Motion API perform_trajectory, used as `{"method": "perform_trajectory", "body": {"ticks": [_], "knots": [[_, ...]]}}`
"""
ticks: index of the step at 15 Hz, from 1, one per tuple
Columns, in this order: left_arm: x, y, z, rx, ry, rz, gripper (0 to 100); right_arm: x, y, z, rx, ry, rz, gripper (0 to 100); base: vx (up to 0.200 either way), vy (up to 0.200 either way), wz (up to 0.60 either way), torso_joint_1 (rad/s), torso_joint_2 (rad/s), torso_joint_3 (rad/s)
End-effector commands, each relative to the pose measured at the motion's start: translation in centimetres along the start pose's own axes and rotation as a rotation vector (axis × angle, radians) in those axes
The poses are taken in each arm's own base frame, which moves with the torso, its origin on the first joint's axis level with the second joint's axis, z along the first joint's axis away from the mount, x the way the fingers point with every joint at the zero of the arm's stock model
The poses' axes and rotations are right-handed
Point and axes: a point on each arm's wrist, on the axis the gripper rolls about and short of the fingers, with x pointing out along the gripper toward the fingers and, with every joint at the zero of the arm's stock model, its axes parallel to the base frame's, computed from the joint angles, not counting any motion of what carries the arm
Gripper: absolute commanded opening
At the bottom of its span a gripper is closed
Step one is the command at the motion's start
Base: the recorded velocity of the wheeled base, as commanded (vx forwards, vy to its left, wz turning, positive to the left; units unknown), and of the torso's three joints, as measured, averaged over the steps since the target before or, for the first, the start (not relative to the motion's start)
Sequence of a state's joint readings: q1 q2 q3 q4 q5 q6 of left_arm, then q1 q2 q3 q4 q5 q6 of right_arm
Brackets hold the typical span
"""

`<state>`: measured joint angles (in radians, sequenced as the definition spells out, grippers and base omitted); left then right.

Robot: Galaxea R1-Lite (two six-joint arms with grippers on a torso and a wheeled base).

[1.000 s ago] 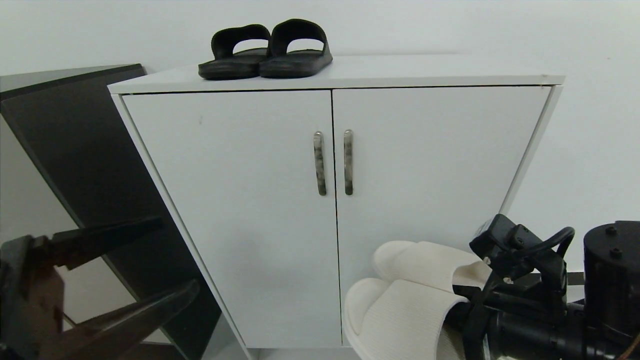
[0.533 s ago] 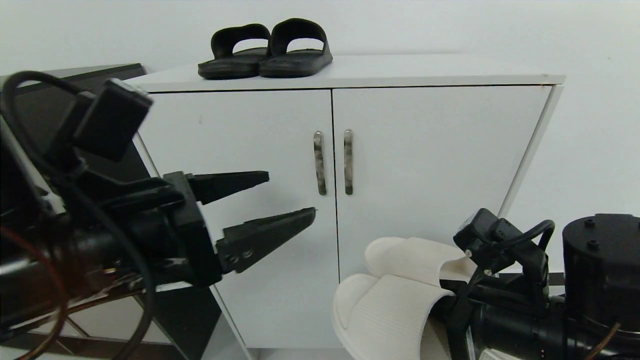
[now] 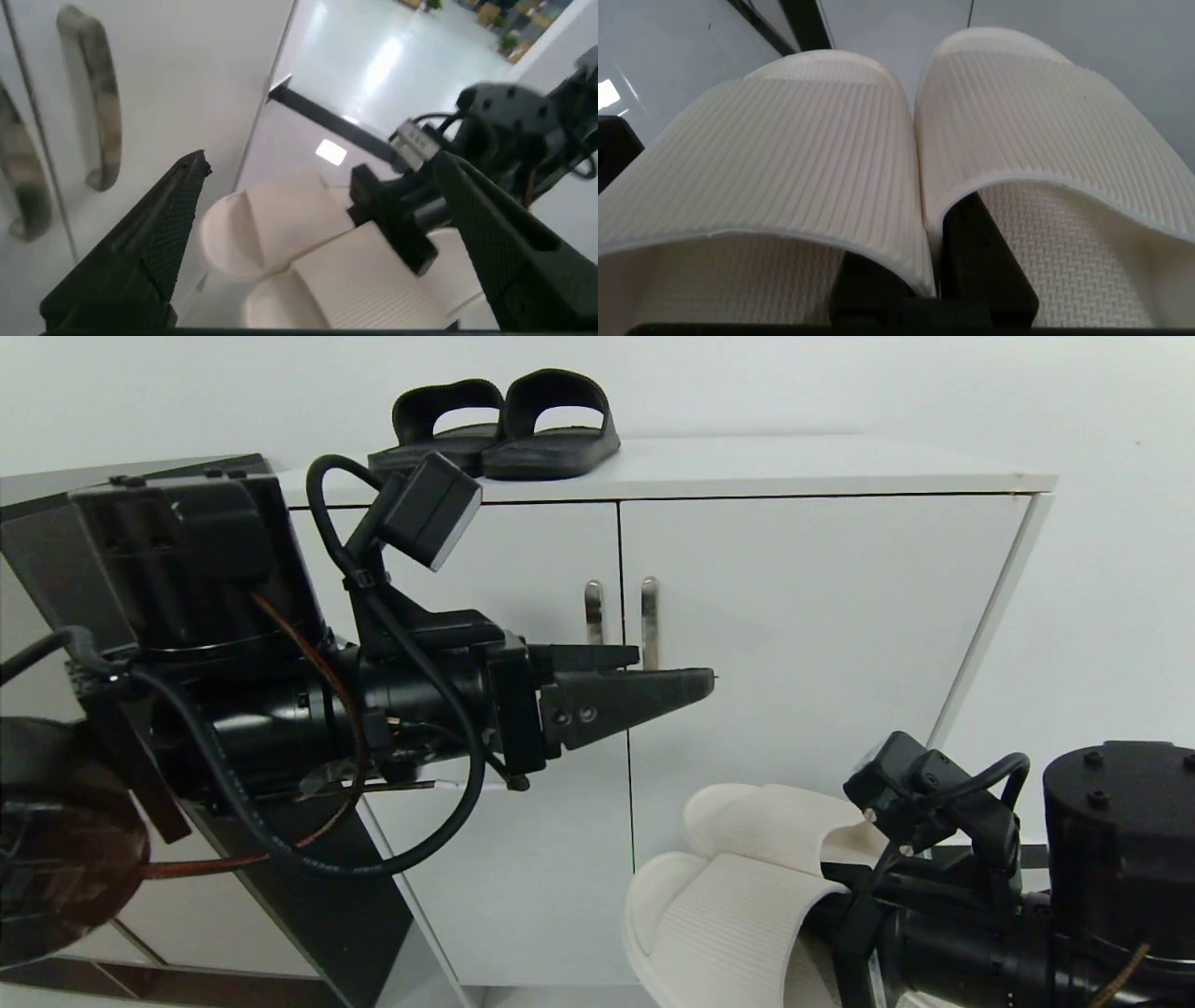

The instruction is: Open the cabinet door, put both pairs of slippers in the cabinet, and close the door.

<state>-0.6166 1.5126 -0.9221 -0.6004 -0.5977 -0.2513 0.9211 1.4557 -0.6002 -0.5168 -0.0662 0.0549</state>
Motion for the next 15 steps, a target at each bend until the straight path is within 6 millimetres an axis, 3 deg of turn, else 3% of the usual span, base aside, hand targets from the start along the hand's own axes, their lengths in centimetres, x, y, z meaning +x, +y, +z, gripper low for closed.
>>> {"method": "perform_trajectory", "body": {"ticks": [1,5,15], "knots": [[0.8,0.8,0.2,-0.008,0.000,0.009,100,-0.1,0.0,0.0,0.000,-0.003,0.001,0,0.000,0.000,0.00,0.000,0.00,0.000],[1.7,2.2,0.0,0.017,-0.015,0.125,100,-0.2,0.0,0.1,0.001,-0.007,0.000,0,0.000,0.000,0.00,0.000,0.00,0.000],[4.1,5.2,-0.6,0.022,-0.007,0.191,100,-0.5,0.0,0.2,0.001,-0.014,0.000,0,0.000,0.000,0.00,0.000,0.00,0.000]]}}
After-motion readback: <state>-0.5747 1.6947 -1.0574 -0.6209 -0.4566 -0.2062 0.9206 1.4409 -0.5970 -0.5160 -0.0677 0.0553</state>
